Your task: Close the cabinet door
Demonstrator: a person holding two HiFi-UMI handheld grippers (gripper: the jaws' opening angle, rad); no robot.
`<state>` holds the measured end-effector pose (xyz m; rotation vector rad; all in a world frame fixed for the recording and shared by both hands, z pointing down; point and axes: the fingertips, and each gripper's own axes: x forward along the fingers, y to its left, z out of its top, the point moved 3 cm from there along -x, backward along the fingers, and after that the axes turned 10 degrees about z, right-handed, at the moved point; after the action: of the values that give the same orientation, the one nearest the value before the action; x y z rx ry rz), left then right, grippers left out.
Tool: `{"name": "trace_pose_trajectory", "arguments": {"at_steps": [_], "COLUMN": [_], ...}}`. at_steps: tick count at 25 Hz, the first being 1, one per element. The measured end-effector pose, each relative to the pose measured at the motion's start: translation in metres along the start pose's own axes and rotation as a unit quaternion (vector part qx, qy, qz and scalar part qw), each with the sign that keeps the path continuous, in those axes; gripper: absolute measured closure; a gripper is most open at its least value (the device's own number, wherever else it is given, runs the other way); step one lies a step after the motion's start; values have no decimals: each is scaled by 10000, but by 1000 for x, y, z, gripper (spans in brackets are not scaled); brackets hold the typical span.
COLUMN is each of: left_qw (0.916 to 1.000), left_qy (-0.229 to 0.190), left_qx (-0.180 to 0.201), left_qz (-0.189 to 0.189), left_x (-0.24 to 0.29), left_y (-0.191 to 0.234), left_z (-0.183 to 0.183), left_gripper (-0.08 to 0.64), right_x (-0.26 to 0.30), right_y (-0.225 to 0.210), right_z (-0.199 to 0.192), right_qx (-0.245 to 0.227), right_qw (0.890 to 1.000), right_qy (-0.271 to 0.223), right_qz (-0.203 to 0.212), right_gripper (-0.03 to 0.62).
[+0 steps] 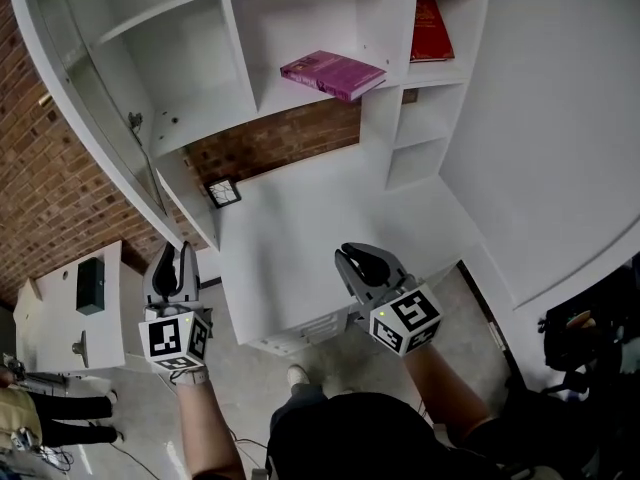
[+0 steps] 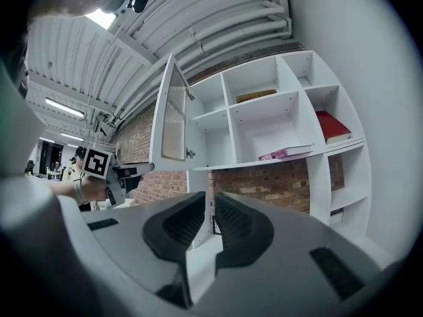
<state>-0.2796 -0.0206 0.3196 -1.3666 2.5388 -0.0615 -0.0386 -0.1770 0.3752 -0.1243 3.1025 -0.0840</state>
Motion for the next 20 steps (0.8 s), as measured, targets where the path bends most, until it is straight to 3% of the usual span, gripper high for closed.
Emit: {"name": "trace_pose_trajectory", "arguments": {"at_steps": [20], "left_qw": [9956], "left_qy": [-362], "left_qx": [190], "left_qz": [-841], "left_x": [44], "left_y": [-55], "left_z": [-2], "left_gripper": [453], "right_x": [13], "right_y": [-26], "right_z": [-3], "right_qx": [-48], "right_qw": [9992], "right_qy": [24], "right_qz": [-402], "right_gripper": [541]}}
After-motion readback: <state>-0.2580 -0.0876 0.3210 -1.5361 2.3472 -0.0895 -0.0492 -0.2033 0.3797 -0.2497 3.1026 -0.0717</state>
